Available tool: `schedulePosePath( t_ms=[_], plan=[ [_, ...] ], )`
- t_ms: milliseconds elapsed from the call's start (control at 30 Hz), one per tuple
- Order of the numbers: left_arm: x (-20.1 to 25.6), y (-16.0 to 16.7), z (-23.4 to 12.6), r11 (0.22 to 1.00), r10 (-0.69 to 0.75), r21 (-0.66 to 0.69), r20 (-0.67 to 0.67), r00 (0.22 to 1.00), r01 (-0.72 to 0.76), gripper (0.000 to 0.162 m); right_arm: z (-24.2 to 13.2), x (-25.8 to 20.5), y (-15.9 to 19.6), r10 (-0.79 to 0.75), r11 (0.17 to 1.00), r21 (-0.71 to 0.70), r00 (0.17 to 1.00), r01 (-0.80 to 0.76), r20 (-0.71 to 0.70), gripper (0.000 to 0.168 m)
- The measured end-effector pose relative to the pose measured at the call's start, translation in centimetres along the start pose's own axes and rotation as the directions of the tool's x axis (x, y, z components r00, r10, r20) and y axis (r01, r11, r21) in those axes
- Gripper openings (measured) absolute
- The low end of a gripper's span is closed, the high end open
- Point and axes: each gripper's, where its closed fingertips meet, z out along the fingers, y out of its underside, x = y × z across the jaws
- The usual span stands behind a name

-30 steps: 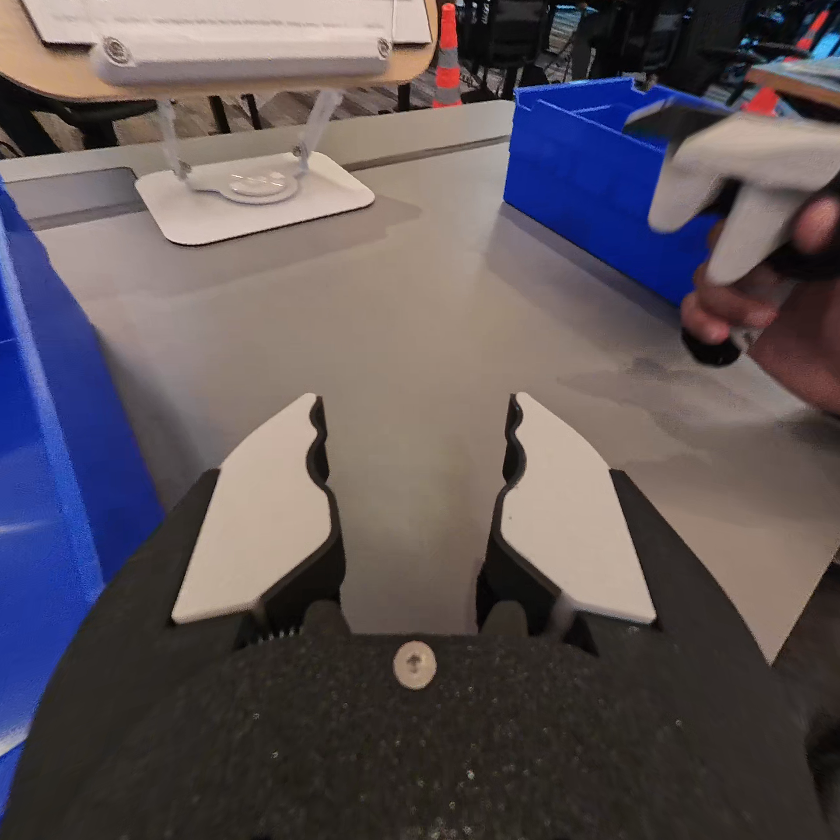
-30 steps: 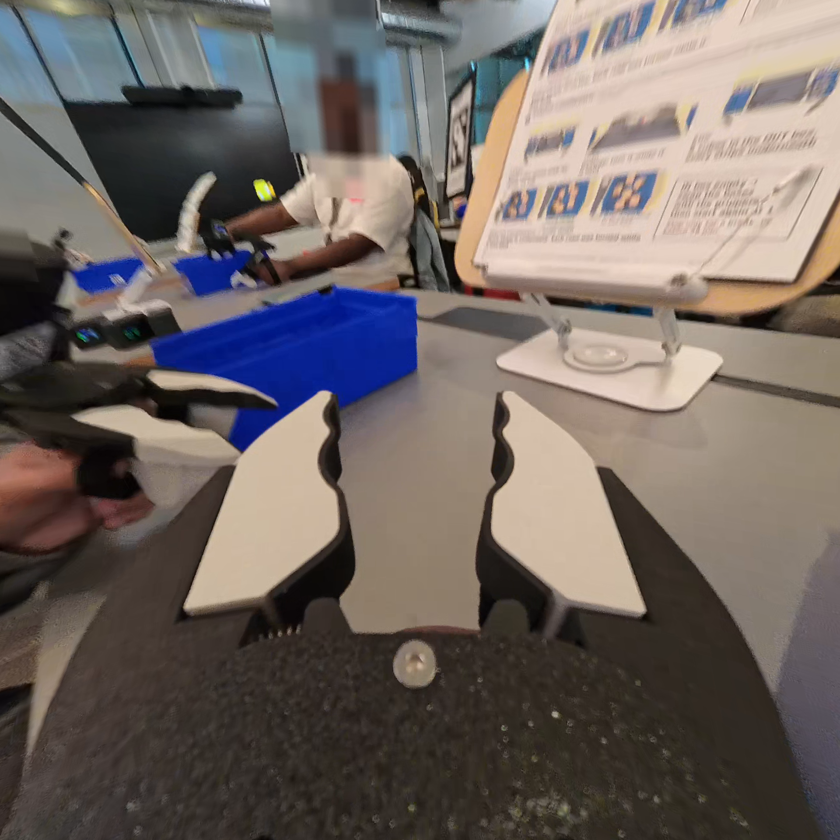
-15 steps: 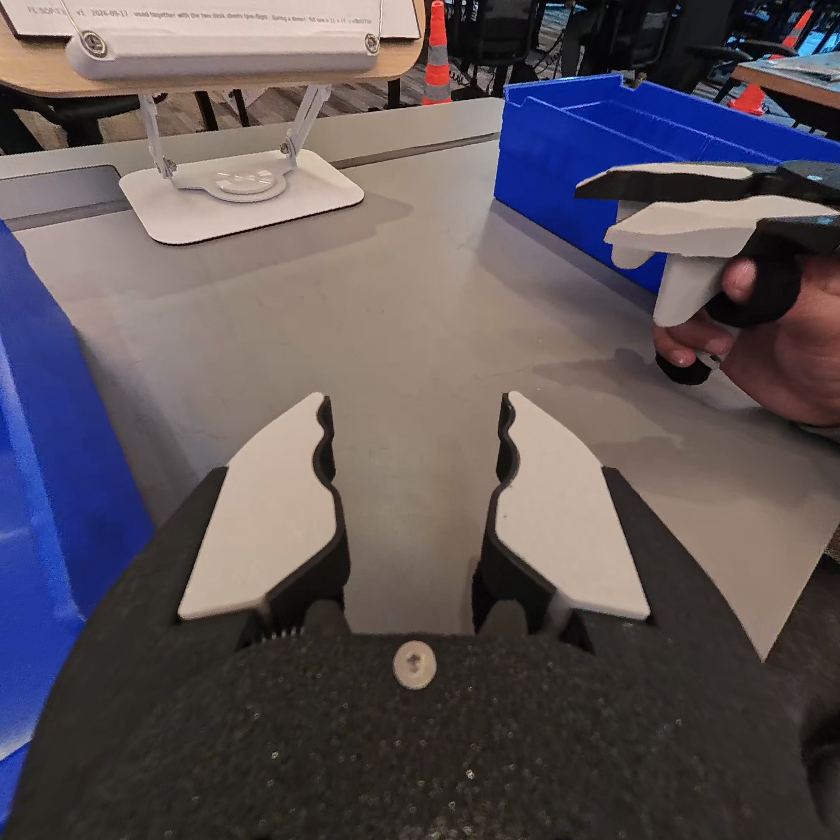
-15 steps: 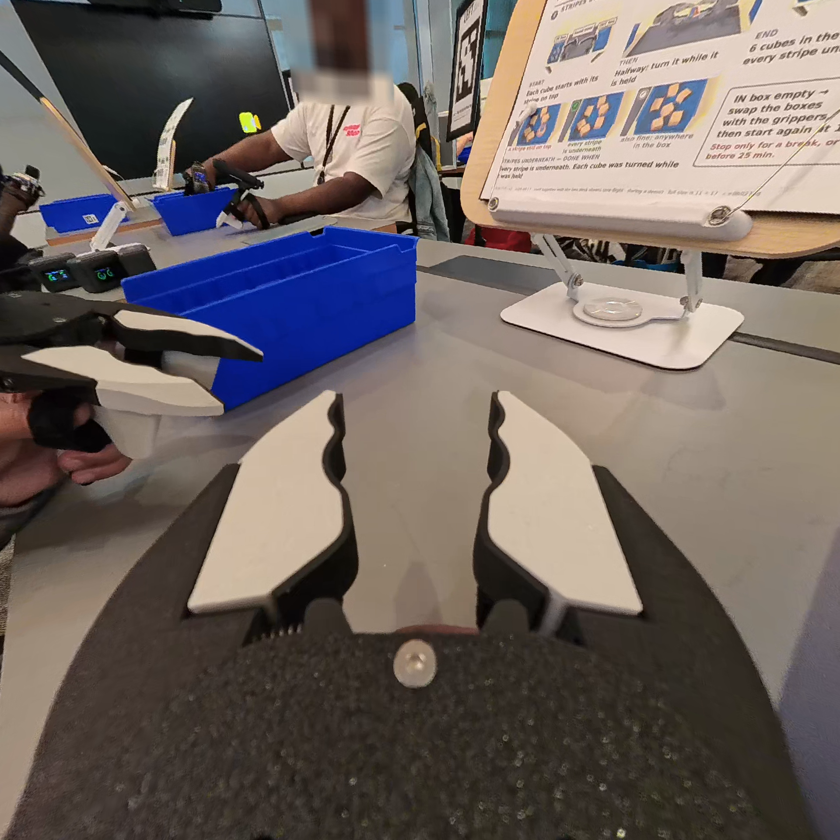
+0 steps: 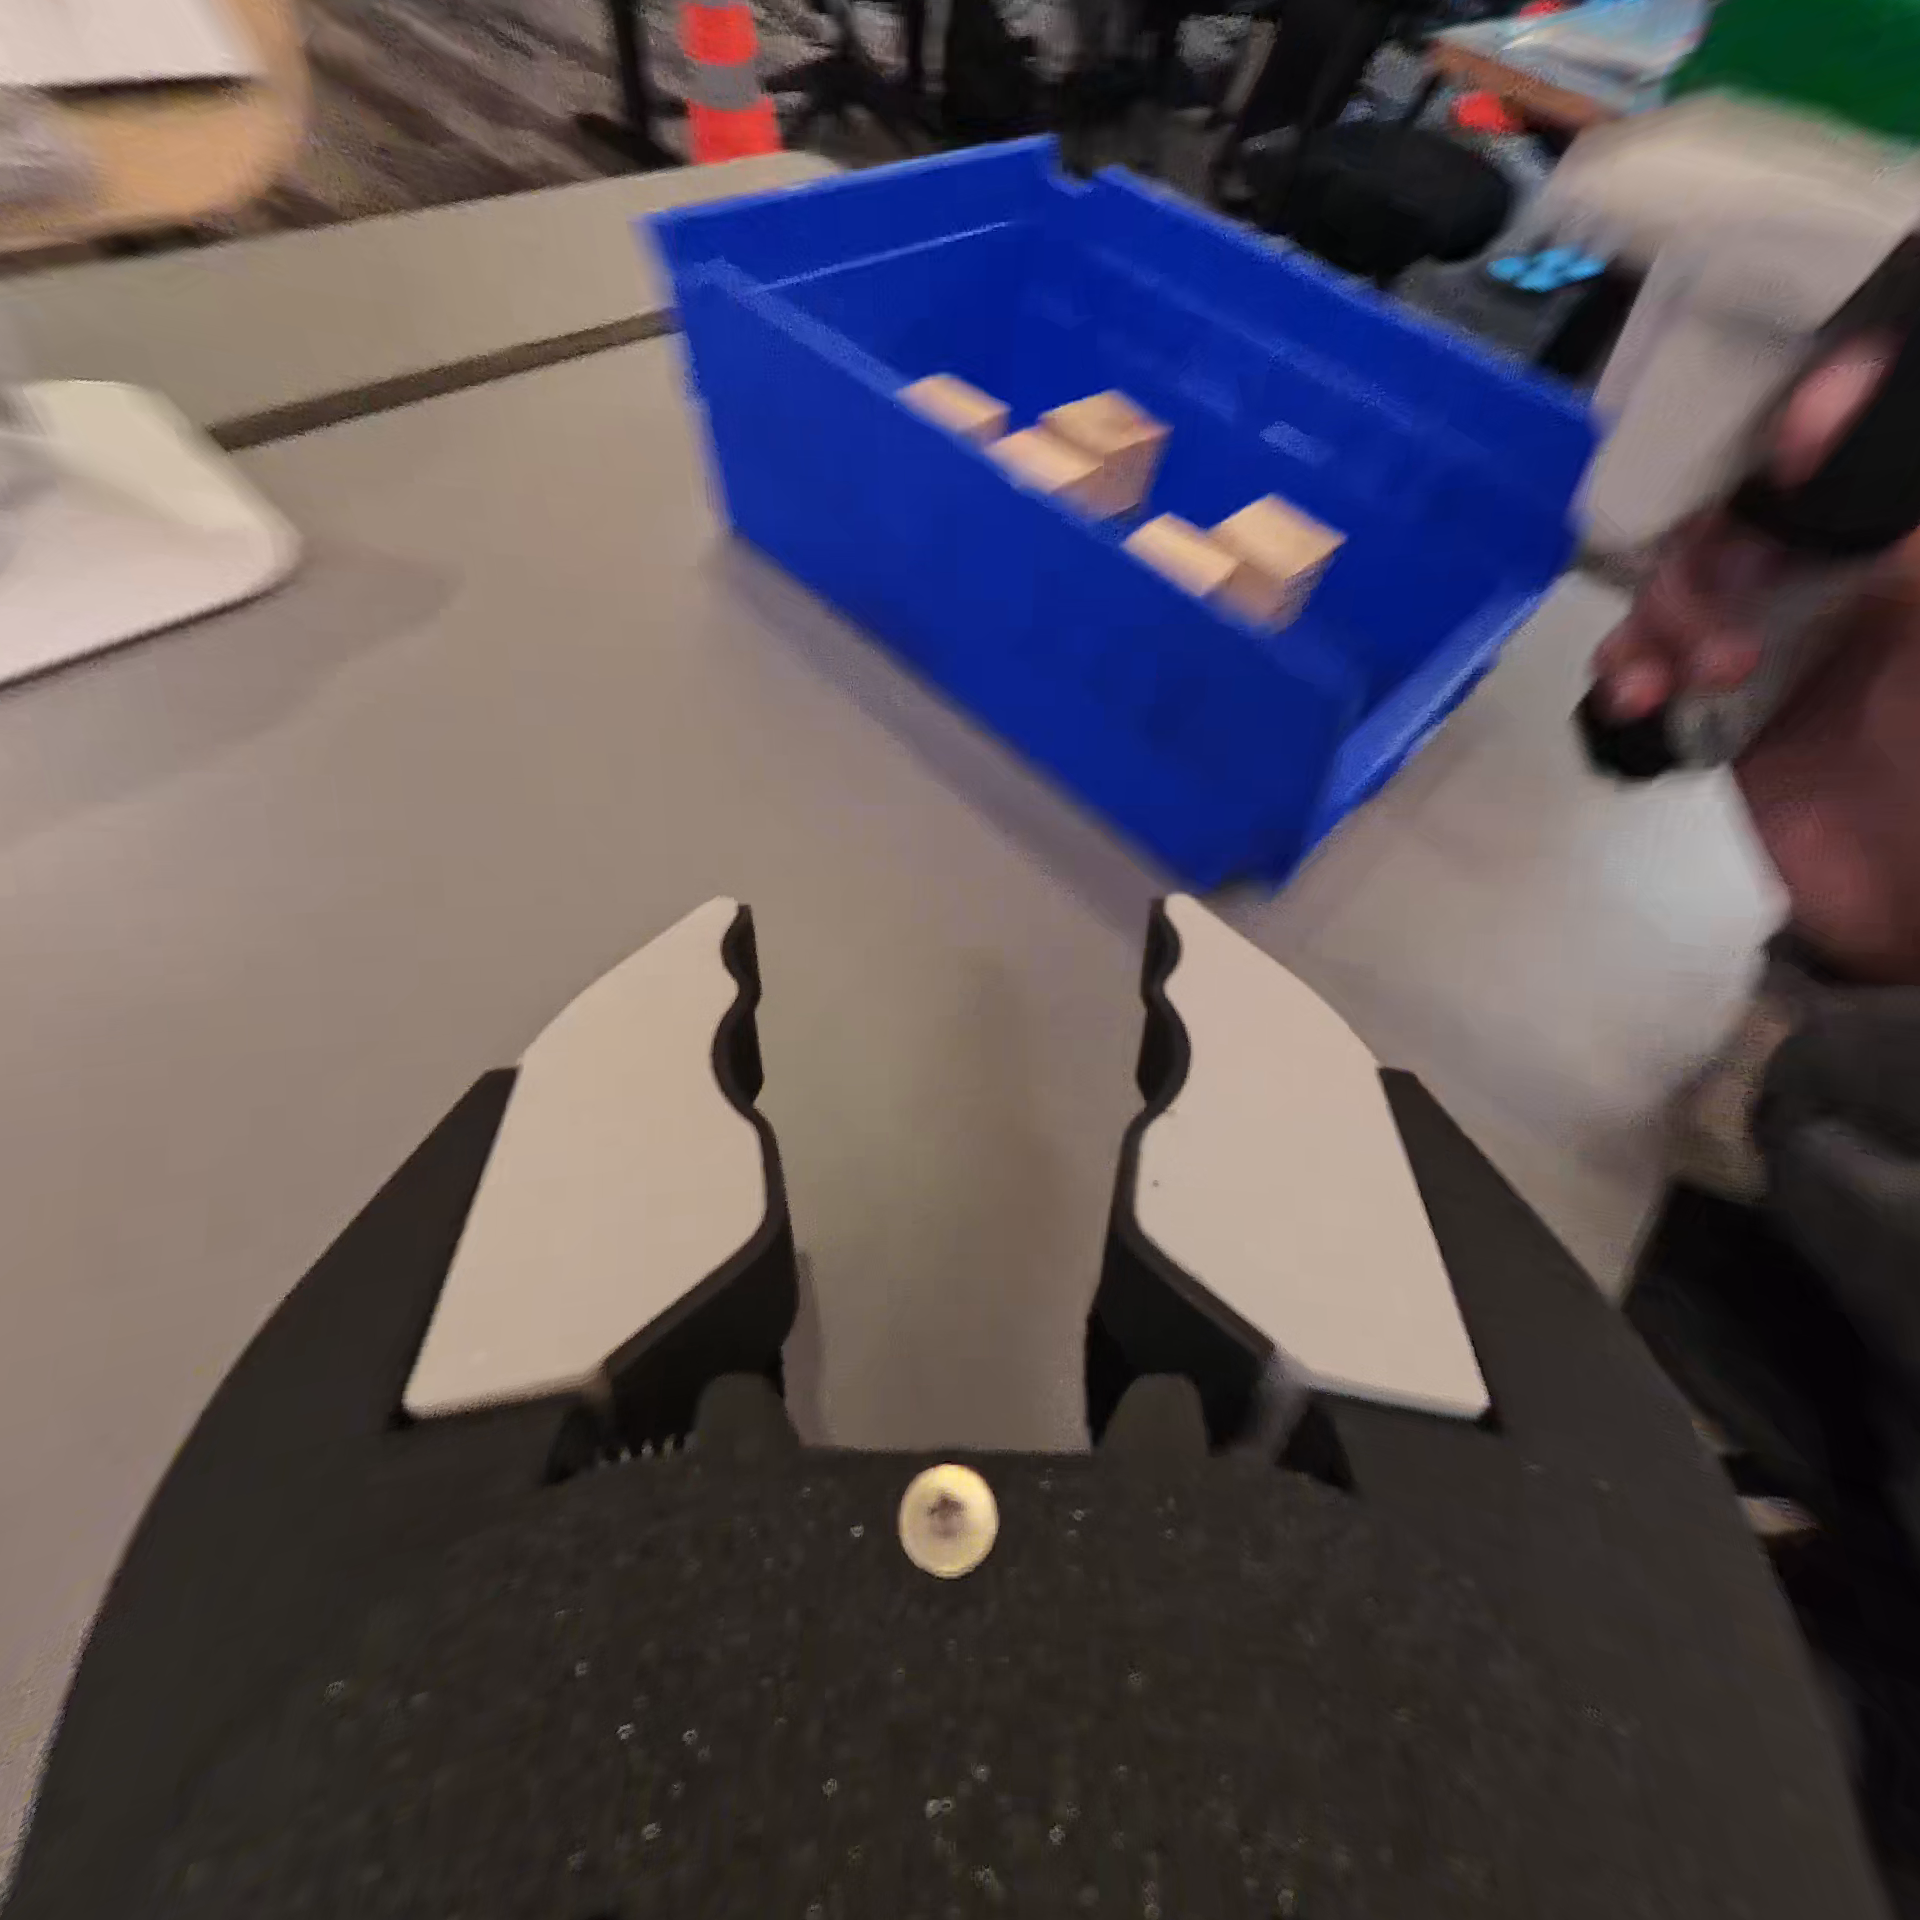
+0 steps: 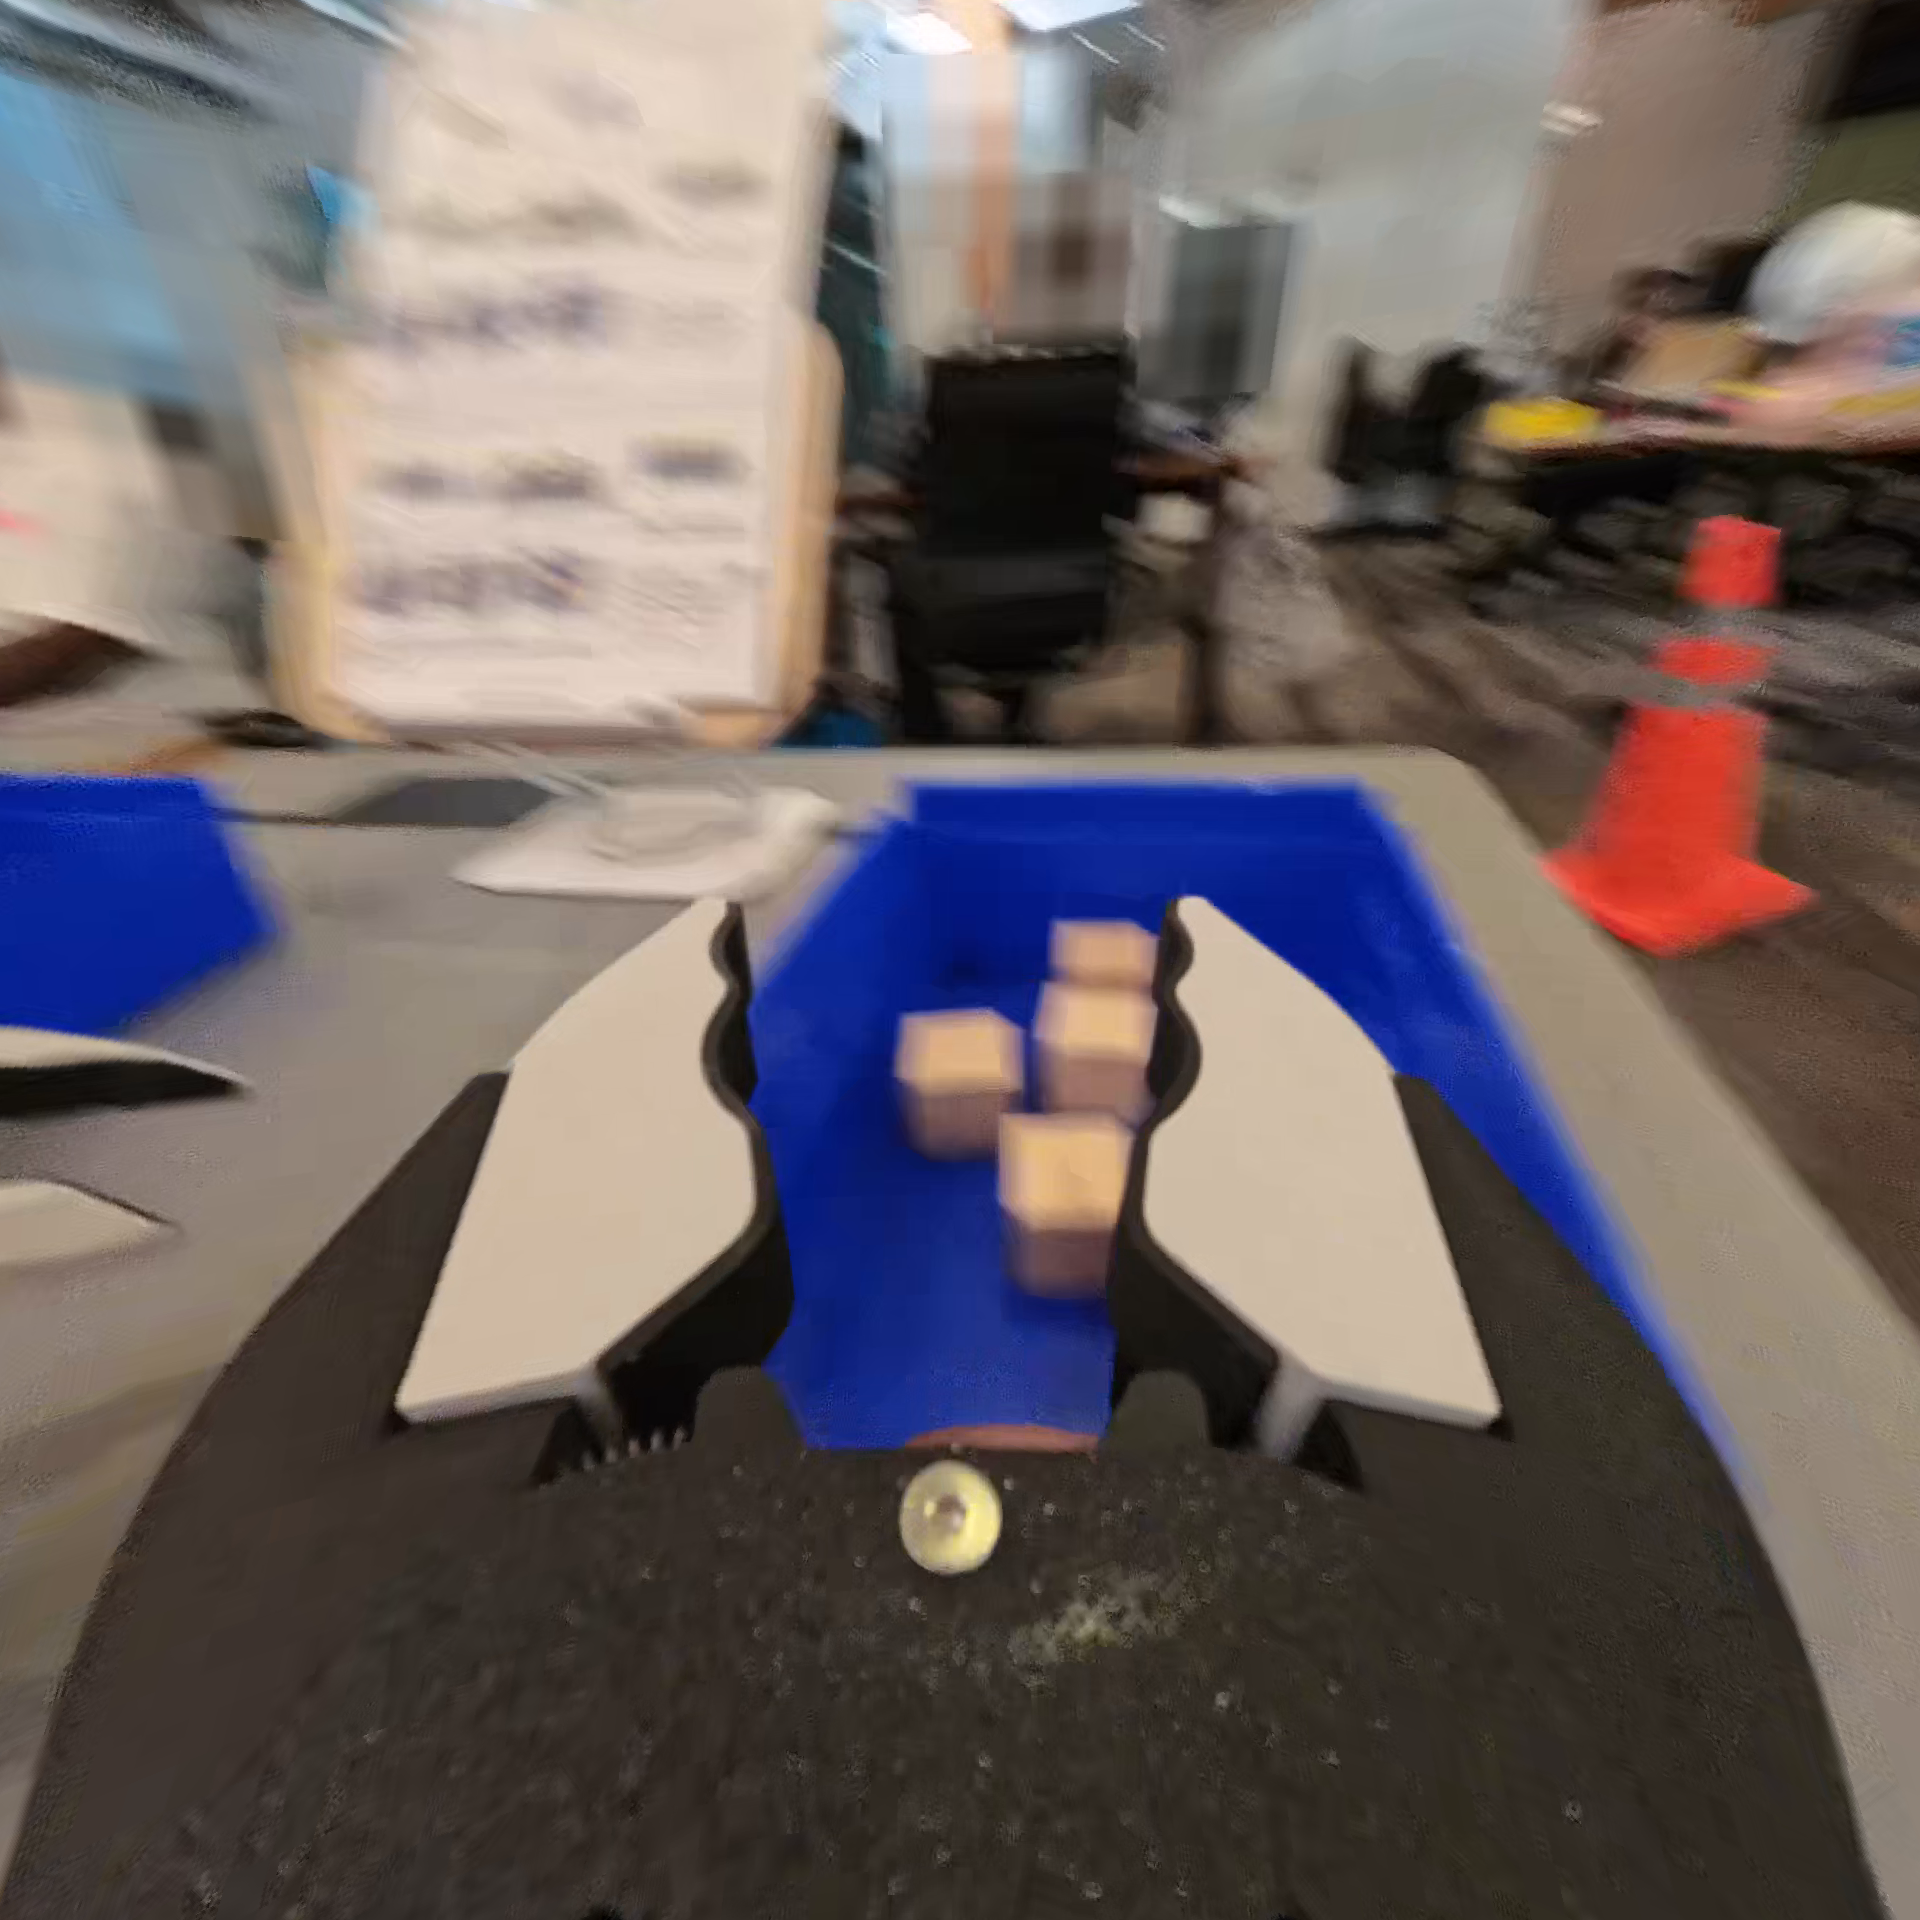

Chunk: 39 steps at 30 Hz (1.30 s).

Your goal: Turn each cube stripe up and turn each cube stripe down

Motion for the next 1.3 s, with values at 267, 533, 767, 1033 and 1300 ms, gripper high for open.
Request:
schedulePosePath(
  t_ms=[267, 533, 767, 1033, 1300],
  plan=[
    [7.2, 0.2, 14.4, 0.985, -0.089, -0.146, 0.004, 0.996, 0.089, 0.090, -7.8, 8.6, 7.2, 0.062, 0.975, -0.190, 0.959, -0.118, -0.276, 0.080],
    [4.0, 0.0, 12.7, 0.970, -0.221, -0.087, 0.077, 0.972, 0.227, 0.057, -3.7, 7.3, 9.3, 0.048, 0.959, -0.264, 0.978, -0.101, -0.202, 0.056],
    [1.2, 0.8, 9.5, 0.952, -0.294, -0.058, 0.111, 0.949, 0.302, 0.036, -2.3, 4.0, 9.3, 0.075, 0.963, -0.246, 0.985, -0.112, -0.157, 0.038],
    [-1.2, 3.8, 1.8, 0.980, -0.134, -0.112, 0.230, 0.964, 0.163, 0.026, -3.2, -1.8, 8.6, -0.177, 0.930, -0.358, 0.956, 0.085, -0.233, 0.007],
    [-9.0, 7.7, -10.6, 0.976, -0.141, -0.081, 0.460, 0.877, 0.200, 0.019, 1.6, -16.1, 8.3, -0.208, 0.918, -0.342, 0.978, 0.201, 0.017, 0.006]
  ],
)
